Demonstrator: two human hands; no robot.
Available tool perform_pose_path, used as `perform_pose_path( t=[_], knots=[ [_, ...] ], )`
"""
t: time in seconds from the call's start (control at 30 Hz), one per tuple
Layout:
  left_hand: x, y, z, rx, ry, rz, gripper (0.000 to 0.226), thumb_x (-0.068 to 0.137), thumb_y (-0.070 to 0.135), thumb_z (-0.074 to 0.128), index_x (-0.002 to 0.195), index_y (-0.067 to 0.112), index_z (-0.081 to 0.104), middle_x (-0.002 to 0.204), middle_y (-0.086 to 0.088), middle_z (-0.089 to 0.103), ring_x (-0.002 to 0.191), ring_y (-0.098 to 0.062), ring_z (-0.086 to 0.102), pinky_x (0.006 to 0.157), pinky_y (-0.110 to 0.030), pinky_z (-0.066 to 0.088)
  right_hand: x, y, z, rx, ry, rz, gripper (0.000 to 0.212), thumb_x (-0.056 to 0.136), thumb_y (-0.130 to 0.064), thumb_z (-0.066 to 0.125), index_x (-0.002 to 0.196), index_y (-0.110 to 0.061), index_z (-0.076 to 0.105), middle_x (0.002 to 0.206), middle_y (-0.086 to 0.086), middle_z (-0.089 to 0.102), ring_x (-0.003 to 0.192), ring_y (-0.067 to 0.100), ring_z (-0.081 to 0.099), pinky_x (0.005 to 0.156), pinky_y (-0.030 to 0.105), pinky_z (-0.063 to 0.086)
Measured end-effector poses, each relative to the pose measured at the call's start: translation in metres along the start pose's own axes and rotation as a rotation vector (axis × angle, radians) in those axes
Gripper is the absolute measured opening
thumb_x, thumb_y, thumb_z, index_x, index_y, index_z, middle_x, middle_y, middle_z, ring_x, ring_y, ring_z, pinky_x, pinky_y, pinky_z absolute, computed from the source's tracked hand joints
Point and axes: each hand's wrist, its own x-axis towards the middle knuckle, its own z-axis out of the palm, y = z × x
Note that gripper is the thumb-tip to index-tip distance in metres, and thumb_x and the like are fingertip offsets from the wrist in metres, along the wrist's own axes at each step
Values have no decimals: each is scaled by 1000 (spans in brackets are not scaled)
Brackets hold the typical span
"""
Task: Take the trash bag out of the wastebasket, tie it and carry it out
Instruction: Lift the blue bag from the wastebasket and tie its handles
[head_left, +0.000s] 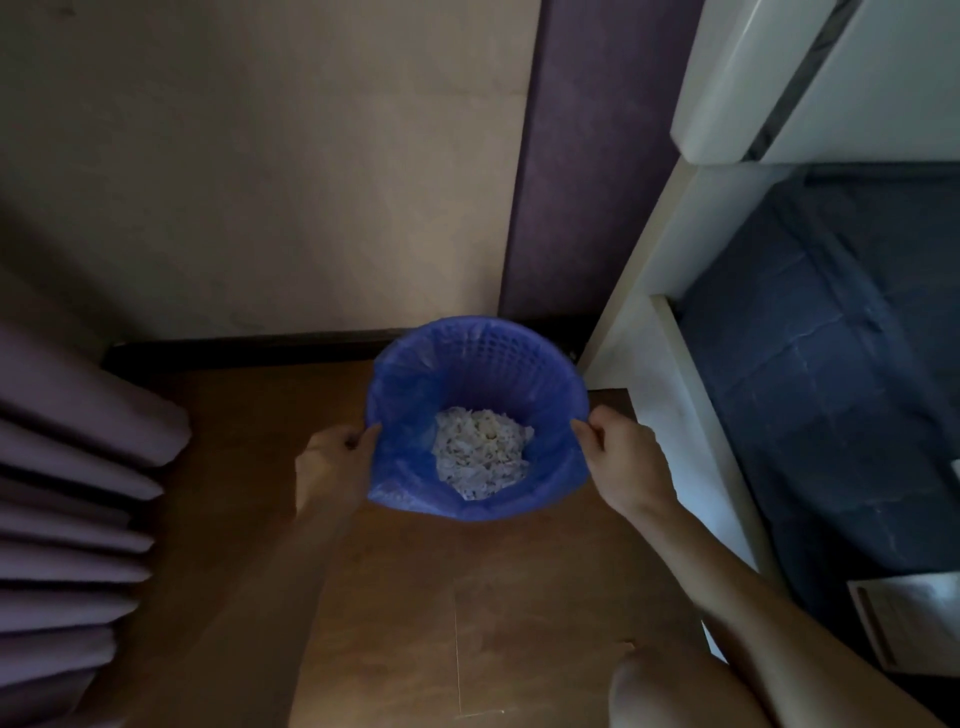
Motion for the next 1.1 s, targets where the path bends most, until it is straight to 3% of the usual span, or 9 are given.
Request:
perform_pose_path(
  t=[0.13, 0.23, 0.33, 0.43, 0.6, 0.73, 0.83, 0.93, 1.1],
  knots=[
    [-6, 5, -1, -12, 178, 131, 21, 98, 26, 53, 83, 16, 64, 78, -3, 65, 71, -15, 63, 57, -29, 48, 9, -12, 1, 46, 96, -133, 23, 99, -25, 57, 79, -15, 61, 74, 0, 63, 67, 14, 57, 60, 32, 49],
    [-10, 13, -2, -98, 188, 433, 16, 96, 18, 59, 82, 12, 62, 78, -1, 62, 71, -9, 59, 61, -21, 44, 11, -20, 4, 201, 4, -226, 14, 96, -12, 60, 98, -14, 74, 94, -2, 67, 88, 9, 59, 81, 22, 48],
    [-12, 18, 5, -63, 181, 621, 12, 92, 21, 67, 81, 15, 66, 84, 2, 62, 78, -15, 59, 74, -34, 50, 7, -14, 5, 287, -6, -234, 24, 93, 0, 59, 105, -15, 73, 104, 1, 65, 95, 5, 61, 86, 18, 49],
    [-5, 11, 4, 17, 227, 423, 19, 91, 41, 64, 90, 24, 73, 112, 3, 59, 111, -21, 52, 92, -47, 42, 5, -6, 2, 315, 116, -126, 29, 85, 2, 69, 105, -20, 66, 109, 7, 57, 88, 9, 65, 81, 21, 54],
    [5, -7, -2, -60, 116, 160, 14, 85, 41, 67, 97, 37, 61, 145, -8, 37, 132, -32, 39, 105, -50, 39, 4, 4, 4, 138, 86, 184, 76, 71, -40, 85, 134, -24, 46, 129, 14, 46, 114, 26, 50, 93, 38, 49],
    [4, -5, 6, -192, 6, -200, 84, 75, 50, 77, 143, 33, 32, 153, -13, 24, 123, -38, 49, 90, -46, 50, 7, 5, 13, 190, -98, 380, 103, 75, -59, 76, 153, -16, 25, 147, 16, 45, 130, 34, 50, 100, 41, 44],
    [9, -8, 7, -268, -51, -203, 85, 70, 66, 69, 137, 20, 47, 127, -13, 63, 101, -28, 67, 78, -39, 54, 7, 8, 20, 223, -154, 447, 84, 72, -76, 65, 129, -15, 56, 120, 5, 70, 108, 27, 67, 85, 34, 51],
    [3, 1, 5, -245, 65, -112, 65, 78, 57, 68, 132, 23, 54, 119, 1, 66, 104, -23, 66, 87, -39, 55, 5, 9, 19, 225, -60, 377, 52, 73, -70, 69, 79, -18, 70, 74, -3, 73, 72, 18, 70, 65, 31, 54],
    [-13, 22, -1, -312, 236, 250, 31, 90, 26, 68, 120, 22, 62, 102, 17, 64, 91, 10, 59, 85, -16, 47, 5, 0, 7, 269, 40, 343, 23, 81, -38, 79, 78, -16, 71, 72, -5, 72, 69, 10, 68, 60, 23, 50]
  ],
)
